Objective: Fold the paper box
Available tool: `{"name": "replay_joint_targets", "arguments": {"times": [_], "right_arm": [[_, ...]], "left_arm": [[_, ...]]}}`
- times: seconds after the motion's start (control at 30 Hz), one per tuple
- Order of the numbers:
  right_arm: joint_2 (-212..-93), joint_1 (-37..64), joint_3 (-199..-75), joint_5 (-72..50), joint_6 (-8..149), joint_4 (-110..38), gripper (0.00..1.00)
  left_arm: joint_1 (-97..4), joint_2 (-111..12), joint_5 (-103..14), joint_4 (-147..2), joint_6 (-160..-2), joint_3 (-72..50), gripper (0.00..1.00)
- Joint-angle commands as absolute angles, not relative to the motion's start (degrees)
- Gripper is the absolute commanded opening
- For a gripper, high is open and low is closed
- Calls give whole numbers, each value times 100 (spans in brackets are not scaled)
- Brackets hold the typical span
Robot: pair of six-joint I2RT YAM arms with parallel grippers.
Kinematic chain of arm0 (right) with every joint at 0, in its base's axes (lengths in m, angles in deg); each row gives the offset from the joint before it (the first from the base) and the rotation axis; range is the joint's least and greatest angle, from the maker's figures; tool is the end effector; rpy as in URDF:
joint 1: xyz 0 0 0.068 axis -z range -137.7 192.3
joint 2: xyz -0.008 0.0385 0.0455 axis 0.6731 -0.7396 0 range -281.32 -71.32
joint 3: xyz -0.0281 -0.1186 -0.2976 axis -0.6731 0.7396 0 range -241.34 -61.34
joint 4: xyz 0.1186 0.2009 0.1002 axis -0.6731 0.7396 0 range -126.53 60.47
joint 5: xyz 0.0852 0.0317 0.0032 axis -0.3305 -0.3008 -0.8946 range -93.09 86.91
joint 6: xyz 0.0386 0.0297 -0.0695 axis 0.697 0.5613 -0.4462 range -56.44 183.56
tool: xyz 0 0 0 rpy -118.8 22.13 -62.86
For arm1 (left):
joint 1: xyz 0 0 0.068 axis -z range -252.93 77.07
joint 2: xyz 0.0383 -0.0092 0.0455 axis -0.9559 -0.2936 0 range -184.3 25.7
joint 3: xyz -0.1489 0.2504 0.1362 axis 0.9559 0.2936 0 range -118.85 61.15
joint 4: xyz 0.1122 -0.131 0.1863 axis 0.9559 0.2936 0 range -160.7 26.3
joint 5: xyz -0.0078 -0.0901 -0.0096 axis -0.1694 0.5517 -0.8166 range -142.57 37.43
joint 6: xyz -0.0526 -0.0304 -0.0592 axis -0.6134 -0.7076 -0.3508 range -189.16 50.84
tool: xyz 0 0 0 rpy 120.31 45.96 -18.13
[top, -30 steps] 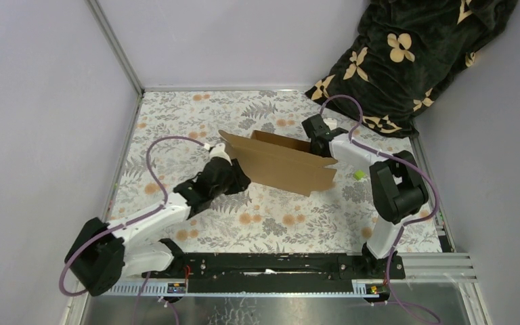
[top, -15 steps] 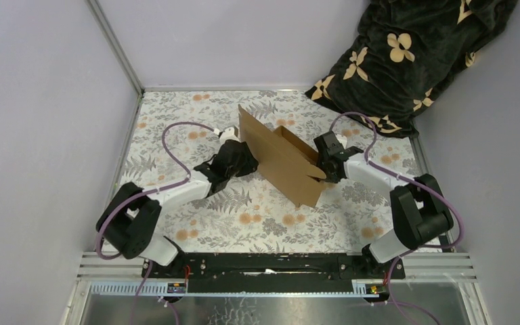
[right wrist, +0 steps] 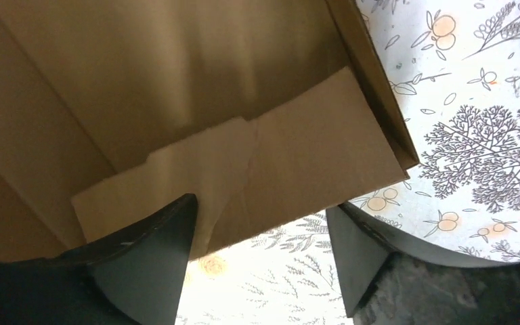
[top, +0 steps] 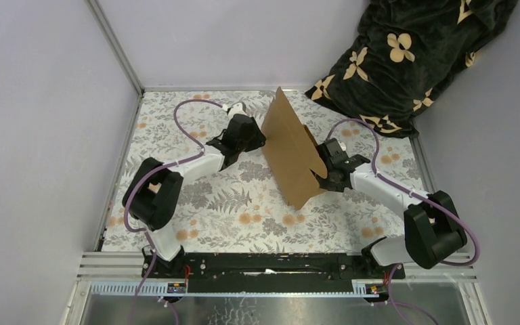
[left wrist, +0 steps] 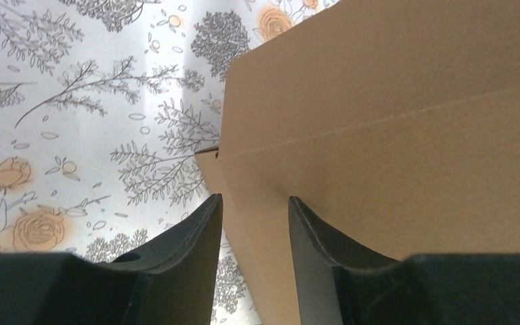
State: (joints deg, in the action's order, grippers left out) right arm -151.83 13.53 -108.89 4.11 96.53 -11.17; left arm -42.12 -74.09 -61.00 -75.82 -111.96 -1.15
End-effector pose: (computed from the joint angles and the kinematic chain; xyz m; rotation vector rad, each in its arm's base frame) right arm 0.2478 0.1253 0.2189 0.1413 2.5908 0.2376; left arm 0.3687 -0.2072 0.2475 -0.3165 2.1655 -0.5917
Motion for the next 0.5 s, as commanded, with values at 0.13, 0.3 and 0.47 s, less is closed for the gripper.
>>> {"name": "replay_joint_targets", "arguments": {"times": [0.13, 0.3, 0.47], "right_arm": [[-14715, 1303, -11761, 236, 9293, -490, 86], [-14870, 1299, -12094, 579, 8856, -121, 85], [-15250, 1308, -12355, 1301, 8266, -87, 84]], "left_arm": [[-4483, -7375, -6034, -7779, -10964, -250, 48], [-4649, -6967, -5984, -7809, -10933, 136, 48], [-4730, -6408, -5989, -7740, -10874, 524, 48]]}}
